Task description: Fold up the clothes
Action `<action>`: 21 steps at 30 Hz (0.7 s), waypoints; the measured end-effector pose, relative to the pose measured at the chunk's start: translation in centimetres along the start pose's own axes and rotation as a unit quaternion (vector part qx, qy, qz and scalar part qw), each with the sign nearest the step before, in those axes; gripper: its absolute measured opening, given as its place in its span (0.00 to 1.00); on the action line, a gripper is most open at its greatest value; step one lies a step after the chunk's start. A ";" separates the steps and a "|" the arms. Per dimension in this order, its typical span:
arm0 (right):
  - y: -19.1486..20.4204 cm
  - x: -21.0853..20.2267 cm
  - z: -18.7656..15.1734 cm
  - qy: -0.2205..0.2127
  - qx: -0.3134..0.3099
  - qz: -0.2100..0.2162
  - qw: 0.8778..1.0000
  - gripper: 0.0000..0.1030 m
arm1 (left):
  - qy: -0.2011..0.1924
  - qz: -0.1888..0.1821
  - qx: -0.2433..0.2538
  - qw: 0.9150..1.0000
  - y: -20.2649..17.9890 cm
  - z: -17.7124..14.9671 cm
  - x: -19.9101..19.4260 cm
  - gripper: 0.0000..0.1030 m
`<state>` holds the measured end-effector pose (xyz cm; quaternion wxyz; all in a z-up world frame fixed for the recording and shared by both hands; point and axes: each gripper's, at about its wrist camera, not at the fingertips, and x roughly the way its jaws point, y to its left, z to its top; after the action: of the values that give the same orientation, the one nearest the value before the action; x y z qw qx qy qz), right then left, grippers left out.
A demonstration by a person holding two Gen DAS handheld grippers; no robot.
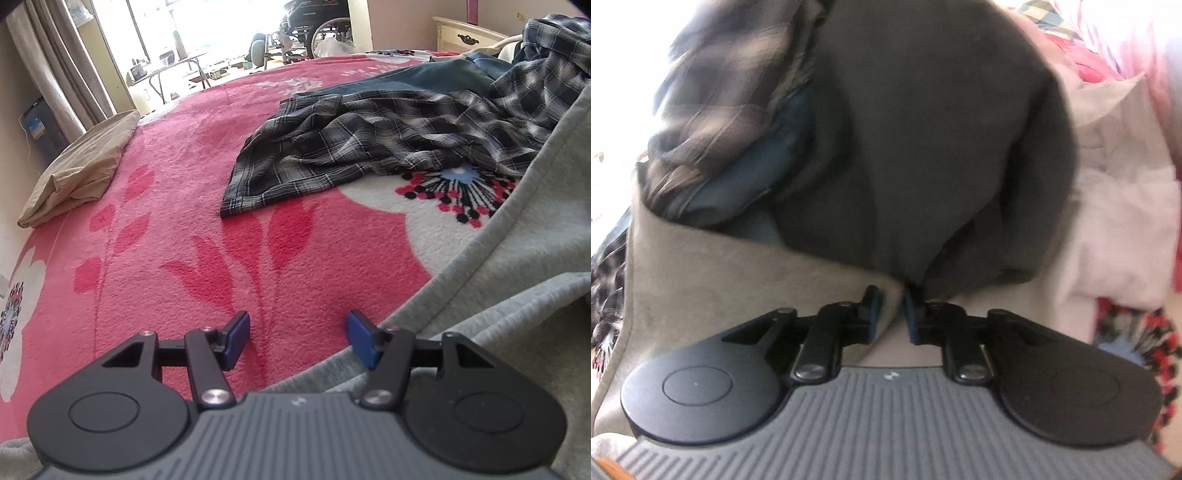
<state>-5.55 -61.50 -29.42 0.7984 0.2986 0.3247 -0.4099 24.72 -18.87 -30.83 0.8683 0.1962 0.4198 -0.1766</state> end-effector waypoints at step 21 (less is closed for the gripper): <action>17.5 -8.5 -12.8 0.185 -0.508 0.214 0.814 0.30 | -0.056 -0.106 0.082 0.989 -3.3 -2.7 -9.6 0.58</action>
<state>1.99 -39.56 -27.04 0.8288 -0.0175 0.5563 0.0571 15.79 -19.06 -25.36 0.8478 0.2112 0.3734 -0.3119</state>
